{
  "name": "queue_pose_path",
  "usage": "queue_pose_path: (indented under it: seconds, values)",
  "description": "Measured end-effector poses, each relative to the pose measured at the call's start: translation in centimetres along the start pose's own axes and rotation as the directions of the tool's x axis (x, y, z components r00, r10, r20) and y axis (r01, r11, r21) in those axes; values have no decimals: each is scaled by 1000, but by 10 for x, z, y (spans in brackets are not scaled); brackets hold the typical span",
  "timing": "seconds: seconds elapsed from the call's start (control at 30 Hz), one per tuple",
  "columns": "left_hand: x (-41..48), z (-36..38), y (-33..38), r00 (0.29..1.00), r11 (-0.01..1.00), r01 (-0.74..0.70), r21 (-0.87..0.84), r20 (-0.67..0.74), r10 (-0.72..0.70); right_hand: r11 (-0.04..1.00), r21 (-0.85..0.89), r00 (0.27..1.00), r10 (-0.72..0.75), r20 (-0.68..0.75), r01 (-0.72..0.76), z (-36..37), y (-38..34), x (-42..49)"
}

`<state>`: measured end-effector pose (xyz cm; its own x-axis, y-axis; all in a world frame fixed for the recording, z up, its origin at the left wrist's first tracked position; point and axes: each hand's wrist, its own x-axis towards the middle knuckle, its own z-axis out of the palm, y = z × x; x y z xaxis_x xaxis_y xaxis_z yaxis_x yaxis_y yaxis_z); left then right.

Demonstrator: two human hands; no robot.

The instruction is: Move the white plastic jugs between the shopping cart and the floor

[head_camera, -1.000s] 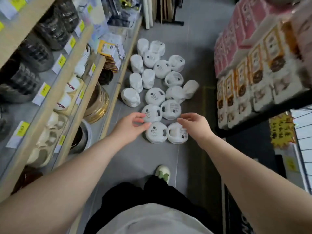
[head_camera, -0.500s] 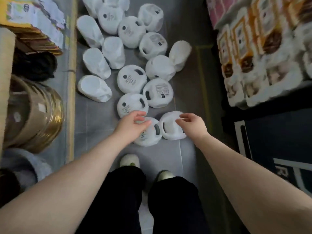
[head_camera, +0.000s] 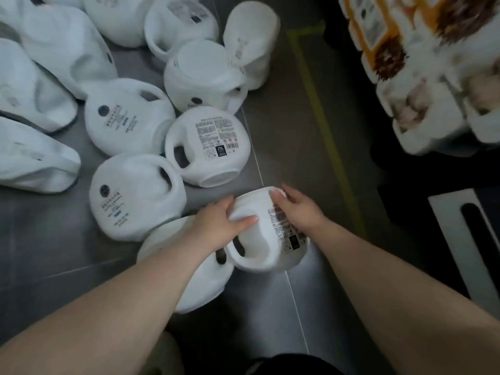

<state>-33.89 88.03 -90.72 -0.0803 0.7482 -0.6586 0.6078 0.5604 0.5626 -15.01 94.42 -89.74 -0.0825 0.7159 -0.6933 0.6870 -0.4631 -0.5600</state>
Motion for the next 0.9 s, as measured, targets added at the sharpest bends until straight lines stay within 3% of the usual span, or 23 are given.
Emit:
queue_pose_path:
  seconds: [0.1,0.2,0.3,0.53,0.7,0.9]
  values:
    - [11,5,7,1000,987,15,158,20,-18,996,78,999,42,28,-44,2,8,21]
    - [18,5,18,992,980,70,185,87,-87,991,124,995,38,90,-49,-3,10,27]
    - [23,5,17,987,992,67,105,139,-81,985,168,995,11,101,-28,-5,16,25]
    - [-1,-5,38,994,988,12,-152,112,6,951,308,999,-15,-42,27,-18,13,-15]
    - [-62,-61,92,992,982,-41,-187,106,61,931,361,997,-44,-57,62,-57,-39,-90]
    - [-187,-178,169,992,972,-109,-207,36,119,917,380,993,-115,-34,120,-115,-157,-219]
